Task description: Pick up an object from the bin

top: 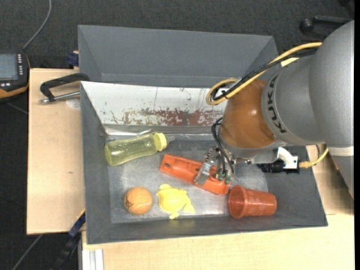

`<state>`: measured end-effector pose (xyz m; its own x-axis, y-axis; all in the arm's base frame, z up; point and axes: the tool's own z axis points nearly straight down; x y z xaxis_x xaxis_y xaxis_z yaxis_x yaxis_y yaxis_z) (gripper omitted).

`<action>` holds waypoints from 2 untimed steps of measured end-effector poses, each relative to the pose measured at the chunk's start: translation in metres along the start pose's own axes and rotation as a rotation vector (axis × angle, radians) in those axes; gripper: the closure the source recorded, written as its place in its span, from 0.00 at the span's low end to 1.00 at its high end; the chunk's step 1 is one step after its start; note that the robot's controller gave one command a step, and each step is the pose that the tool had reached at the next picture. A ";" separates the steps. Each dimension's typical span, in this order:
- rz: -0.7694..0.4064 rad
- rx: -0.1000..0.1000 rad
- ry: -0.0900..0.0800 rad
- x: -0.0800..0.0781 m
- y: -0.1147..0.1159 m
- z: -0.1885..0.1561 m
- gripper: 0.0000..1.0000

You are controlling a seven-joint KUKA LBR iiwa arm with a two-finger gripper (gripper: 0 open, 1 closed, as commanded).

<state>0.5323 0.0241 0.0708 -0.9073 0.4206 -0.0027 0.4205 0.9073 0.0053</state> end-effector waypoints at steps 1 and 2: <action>0.000 0.000 0.001 0.000 0.000 -0.004 1.00; 0.000 0.000 0.002 0.001 0.000 -0.020 1.00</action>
Offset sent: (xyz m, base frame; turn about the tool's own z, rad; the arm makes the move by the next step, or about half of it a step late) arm 0.0001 0.0001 0.0518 0.0000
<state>0.5315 0.0242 0.0911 -0.9075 0.4202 -0.0008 0.4201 0.9074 0.0048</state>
